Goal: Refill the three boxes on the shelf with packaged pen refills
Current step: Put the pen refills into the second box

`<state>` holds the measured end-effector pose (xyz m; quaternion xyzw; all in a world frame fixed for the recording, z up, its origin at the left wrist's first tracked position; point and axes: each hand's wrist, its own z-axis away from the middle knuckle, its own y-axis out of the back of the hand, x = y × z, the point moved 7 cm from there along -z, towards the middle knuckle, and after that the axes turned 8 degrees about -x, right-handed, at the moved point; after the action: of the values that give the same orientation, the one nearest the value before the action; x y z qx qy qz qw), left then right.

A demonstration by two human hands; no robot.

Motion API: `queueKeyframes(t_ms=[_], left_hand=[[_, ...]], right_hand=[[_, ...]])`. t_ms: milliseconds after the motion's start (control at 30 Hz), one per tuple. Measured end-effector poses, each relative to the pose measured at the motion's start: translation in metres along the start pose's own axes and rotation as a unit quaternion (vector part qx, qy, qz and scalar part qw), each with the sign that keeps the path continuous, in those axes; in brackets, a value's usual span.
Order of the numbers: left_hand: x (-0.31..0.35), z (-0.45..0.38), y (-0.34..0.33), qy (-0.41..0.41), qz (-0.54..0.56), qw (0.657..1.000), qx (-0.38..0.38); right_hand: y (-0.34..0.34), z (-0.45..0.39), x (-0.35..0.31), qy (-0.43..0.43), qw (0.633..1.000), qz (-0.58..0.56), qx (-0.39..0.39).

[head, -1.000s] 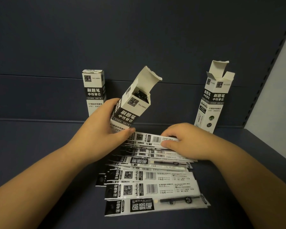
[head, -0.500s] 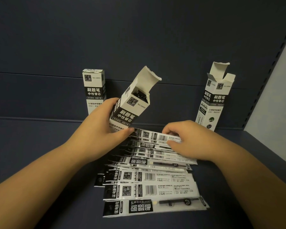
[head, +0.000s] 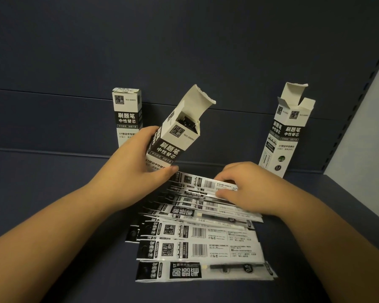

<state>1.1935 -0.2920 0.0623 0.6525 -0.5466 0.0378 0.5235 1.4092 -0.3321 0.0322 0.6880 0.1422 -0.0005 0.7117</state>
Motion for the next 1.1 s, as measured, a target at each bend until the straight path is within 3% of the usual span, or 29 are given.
queueKeyframes(t_ms=[833,1100], left_hand=[[-0.004,0.000,0.001,-0.002,0.002,1.000,0.009],[-0.004,0.002,-0.001,-0.014,0.003,1.000,0.008]], right_hand=[[0.031,0.015,0.012,-0.018,0.997,-0.071,0.026],[0.043,0.023,0.008,-0.006,0.953,-0.290,0.091]])
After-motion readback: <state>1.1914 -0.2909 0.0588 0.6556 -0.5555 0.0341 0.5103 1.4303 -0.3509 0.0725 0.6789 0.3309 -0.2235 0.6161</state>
